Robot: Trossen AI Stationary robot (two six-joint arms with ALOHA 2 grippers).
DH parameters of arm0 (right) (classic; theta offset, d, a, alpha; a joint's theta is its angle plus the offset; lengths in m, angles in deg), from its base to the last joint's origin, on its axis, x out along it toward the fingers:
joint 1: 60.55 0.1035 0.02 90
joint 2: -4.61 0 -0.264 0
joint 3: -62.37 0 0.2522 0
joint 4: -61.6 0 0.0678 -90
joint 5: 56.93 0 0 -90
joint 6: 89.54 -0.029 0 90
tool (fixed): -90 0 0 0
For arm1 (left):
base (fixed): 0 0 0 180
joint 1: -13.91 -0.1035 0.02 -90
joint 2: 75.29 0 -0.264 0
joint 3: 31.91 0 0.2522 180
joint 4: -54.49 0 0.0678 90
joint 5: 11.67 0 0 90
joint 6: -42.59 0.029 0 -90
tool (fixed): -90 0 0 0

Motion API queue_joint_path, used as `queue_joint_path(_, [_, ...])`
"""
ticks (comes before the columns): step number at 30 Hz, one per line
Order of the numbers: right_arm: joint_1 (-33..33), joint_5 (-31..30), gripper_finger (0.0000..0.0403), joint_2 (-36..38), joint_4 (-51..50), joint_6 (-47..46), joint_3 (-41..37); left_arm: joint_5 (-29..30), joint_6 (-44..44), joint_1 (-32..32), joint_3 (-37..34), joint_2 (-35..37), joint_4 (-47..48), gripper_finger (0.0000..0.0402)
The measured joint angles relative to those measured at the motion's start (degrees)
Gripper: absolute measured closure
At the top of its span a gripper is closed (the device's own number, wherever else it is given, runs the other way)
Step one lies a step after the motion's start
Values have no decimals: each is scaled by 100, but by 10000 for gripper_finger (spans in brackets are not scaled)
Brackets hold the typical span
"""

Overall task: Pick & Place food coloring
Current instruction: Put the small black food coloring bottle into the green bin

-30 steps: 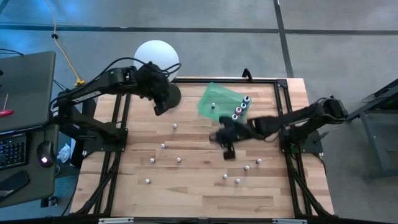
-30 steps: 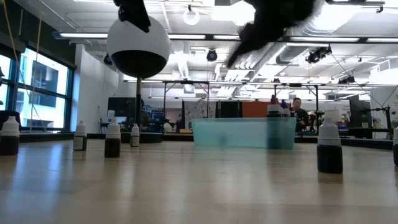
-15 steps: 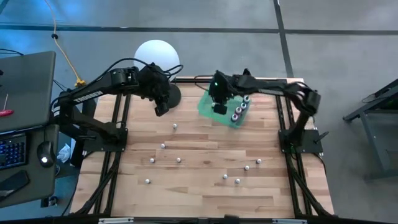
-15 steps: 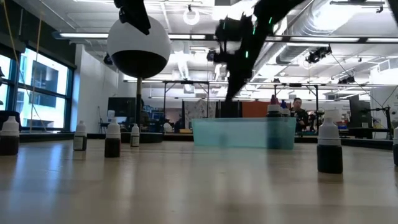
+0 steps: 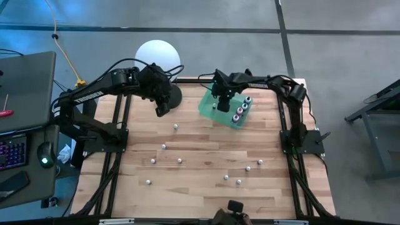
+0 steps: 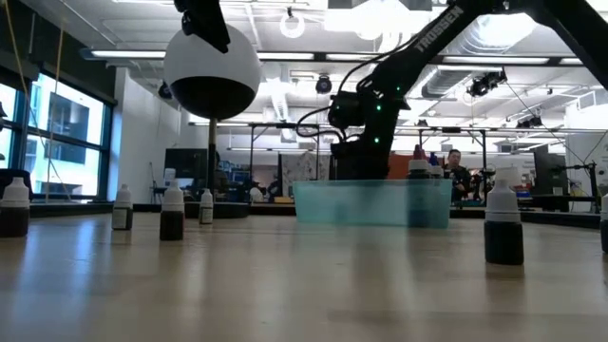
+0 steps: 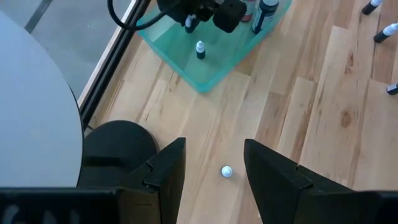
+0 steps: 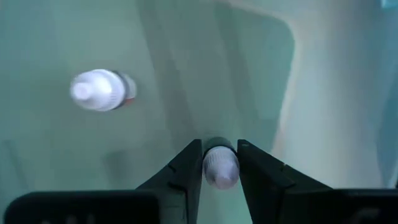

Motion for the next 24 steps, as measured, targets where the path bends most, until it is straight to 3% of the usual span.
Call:
queue_joint_path(8, [94, -205, 250, 73, -16, 185, 0, 43, 0, 0, 0, 0, 0, 241])
queue_joint_path(13, [446, -257, 235, 509, -581, 180, 0, 52, 0, 0, 0, 0, 0, 241])
queue_joint_path(20, [1802, -665, 240, 1522, -1609, -6, 0, 59, -17, 0, 0, 0, -2, 241])
queue_joint_path(24, [2714, 286, 246, 1886, -1749, -693, -1, 59, -20, 0, 0, 0, -2, 241])
